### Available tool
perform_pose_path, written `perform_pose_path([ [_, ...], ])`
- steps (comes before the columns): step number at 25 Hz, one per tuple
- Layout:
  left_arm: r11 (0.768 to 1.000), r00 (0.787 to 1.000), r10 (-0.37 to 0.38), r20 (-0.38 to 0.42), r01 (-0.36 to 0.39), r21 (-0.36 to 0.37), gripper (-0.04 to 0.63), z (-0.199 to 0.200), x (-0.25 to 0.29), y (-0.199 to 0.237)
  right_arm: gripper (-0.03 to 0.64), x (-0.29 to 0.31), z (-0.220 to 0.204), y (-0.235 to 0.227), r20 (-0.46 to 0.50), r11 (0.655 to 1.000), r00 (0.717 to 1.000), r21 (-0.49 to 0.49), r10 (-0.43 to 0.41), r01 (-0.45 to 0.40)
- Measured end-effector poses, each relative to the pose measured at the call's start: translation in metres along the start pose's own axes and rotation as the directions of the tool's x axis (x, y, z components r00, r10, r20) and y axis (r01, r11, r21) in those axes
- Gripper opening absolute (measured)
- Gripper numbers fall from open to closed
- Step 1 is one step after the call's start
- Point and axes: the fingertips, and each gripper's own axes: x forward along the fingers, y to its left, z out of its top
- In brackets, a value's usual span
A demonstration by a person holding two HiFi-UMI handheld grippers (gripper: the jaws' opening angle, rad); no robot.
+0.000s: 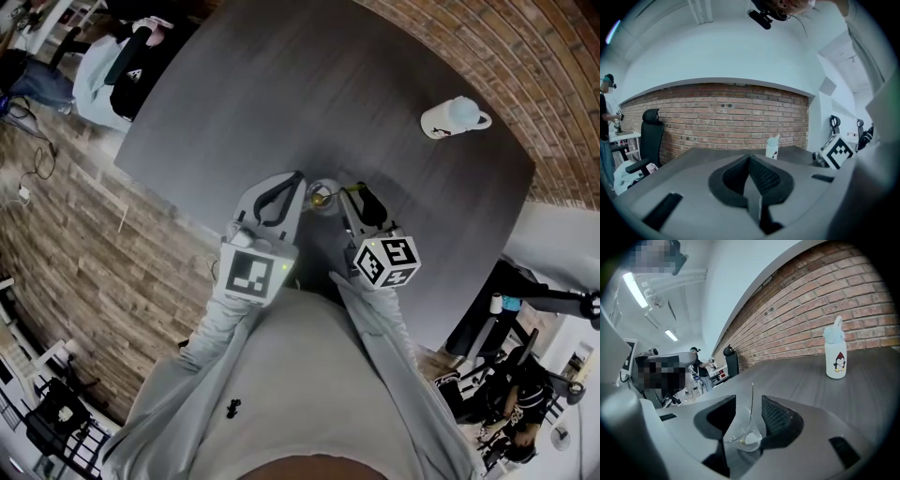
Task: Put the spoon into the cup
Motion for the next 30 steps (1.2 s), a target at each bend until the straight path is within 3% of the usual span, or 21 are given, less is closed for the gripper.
perform_pose_path([
  [8,1.0,1.0,-0.007,0.02,0.006,0.027,0.018,0.008,-0.002,0.0,0.178,-0.006,0.016,0.001,0.043,0.999,0.999,-0.035,-0.009,0.01],
  [16,0.999,0.999,-0.014,0.051,0.013,0.037,0.018,0.022,-0.005,-0.002,0.178,-0.033,0.055,0.006,0.146,0.992,0.988,-0.108,-0.042,0.058],
  [22,0.998,0.996,-0.037,0.083,0.033,0.056,0.019,0.035,-0.005,-0.01,0.178,-0.059,0.087,0.005,0.241,0.99,0.969,-0.115,-0.057,0.087],
  [26,0.993,0.992,-0.065,0.104,0.054,0.106,0.02,0.041,-0.007,-0.016,0.178,-0.082,0.106,0.005,0.297,0.984,0.952,-0.133,-0.074,0.118],
  [30,0.991,0.991,-0.081,0.108,0.069,0.111,0.02,0.047,-0.008,-0.022,0.178,-0.111,0.125,0.005,0.351,0.962,0.93,-0.195,-0.113,0.191],
])
